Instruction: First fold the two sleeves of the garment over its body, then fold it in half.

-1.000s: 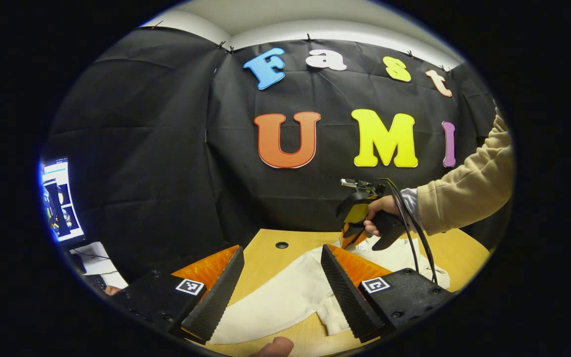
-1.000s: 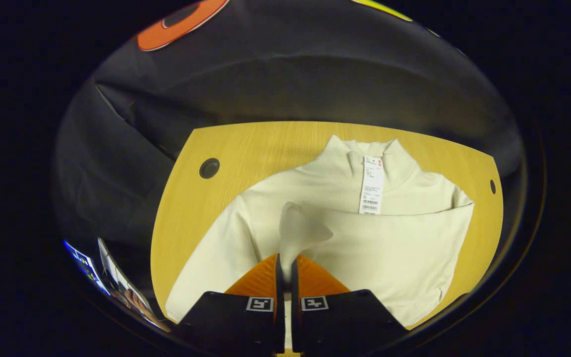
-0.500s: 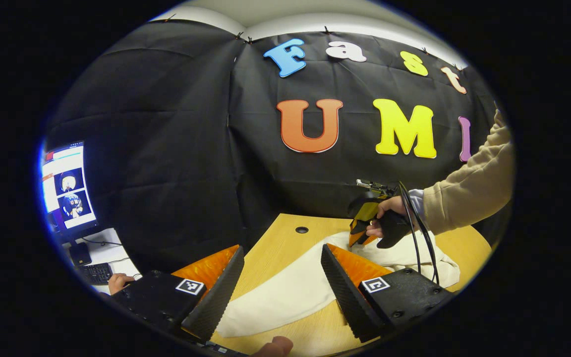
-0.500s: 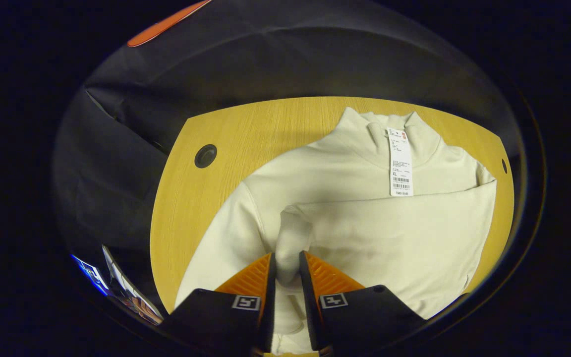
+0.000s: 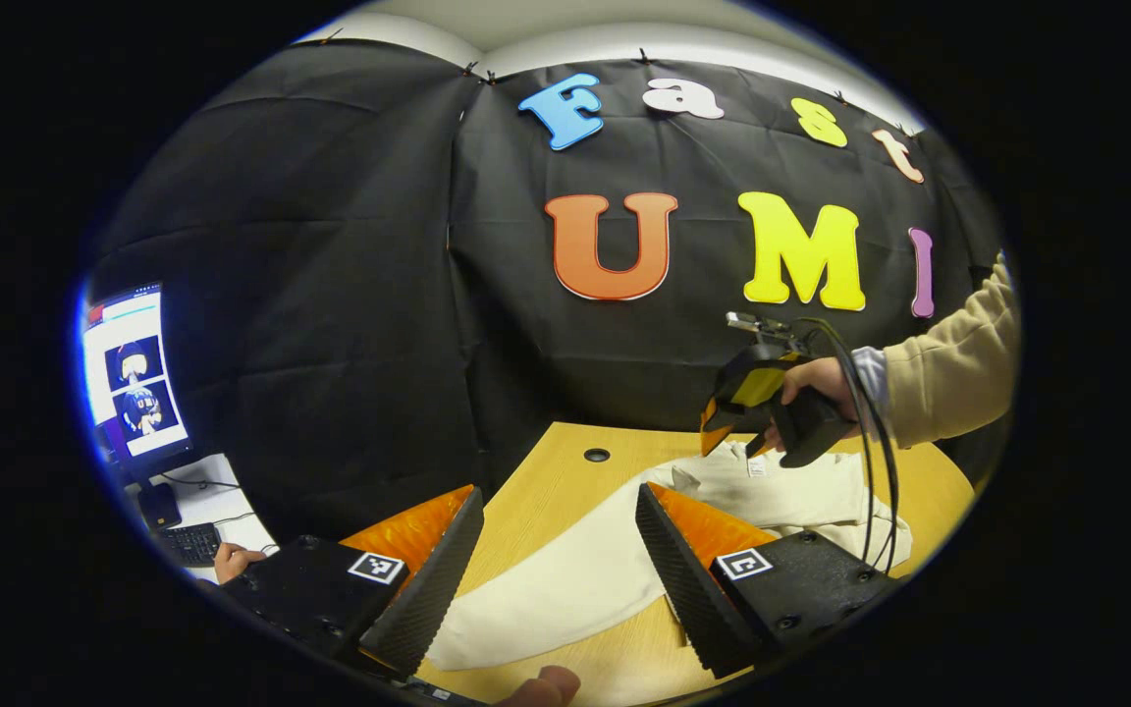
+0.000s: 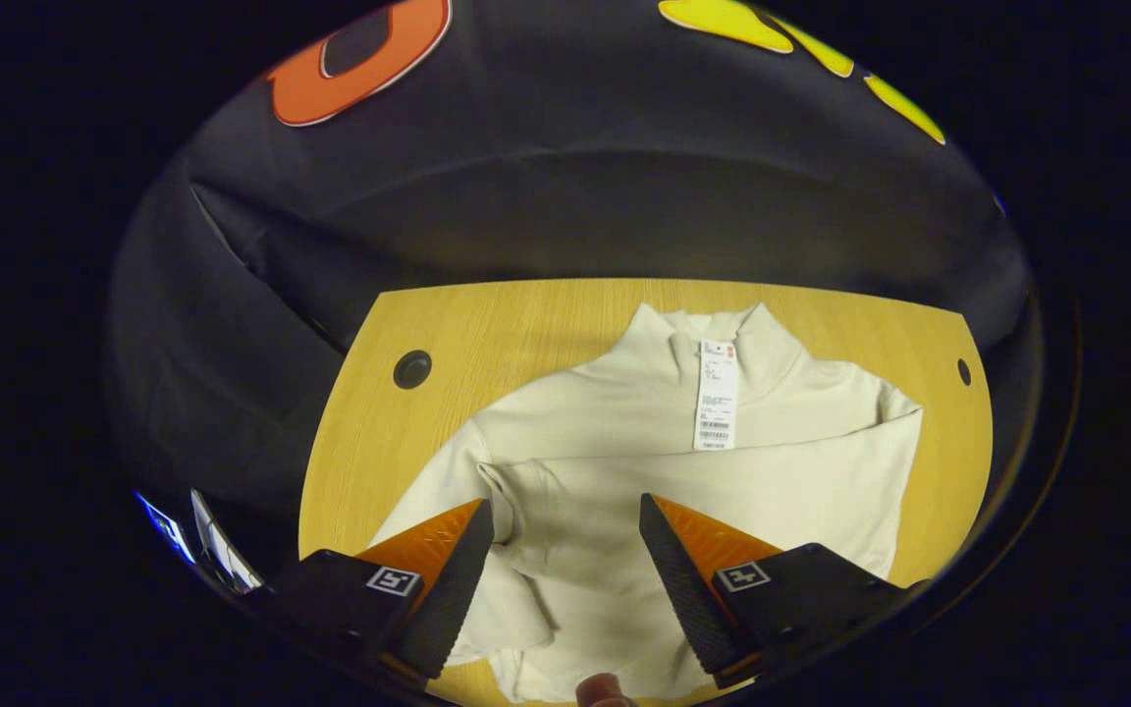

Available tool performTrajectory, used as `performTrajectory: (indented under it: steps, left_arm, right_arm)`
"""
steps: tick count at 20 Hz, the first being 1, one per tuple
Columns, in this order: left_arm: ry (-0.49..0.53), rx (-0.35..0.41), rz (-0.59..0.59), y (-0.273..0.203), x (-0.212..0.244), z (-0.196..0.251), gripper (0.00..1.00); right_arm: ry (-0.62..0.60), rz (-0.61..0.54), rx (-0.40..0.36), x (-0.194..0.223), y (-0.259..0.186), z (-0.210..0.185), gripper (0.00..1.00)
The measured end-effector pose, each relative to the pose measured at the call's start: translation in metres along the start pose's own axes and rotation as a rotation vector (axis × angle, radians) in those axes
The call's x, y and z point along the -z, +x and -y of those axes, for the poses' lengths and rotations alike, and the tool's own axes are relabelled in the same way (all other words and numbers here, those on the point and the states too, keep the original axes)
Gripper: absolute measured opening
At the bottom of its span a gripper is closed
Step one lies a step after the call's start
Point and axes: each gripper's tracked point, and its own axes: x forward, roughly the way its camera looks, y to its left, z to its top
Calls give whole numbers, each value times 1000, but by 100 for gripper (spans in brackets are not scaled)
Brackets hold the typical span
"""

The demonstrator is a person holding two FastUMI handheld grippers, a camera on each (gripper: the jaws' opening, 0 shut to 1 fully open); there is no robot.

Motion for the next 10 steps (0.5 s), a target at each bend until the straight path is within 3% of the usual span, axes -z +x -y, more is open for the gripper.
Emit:
performTrajectory:
  steps: [3, 10]
  left_arm:
    - [-22, -34, -43, 9, 13, -8, 99]
    - [4, -90, -109, 28, 31, -19, 99]
  right_arm:
    - [-26, 123, 5, -32, -50, 26, 93]
    - [-87, 460, 113, -83, -196, 145, 94]
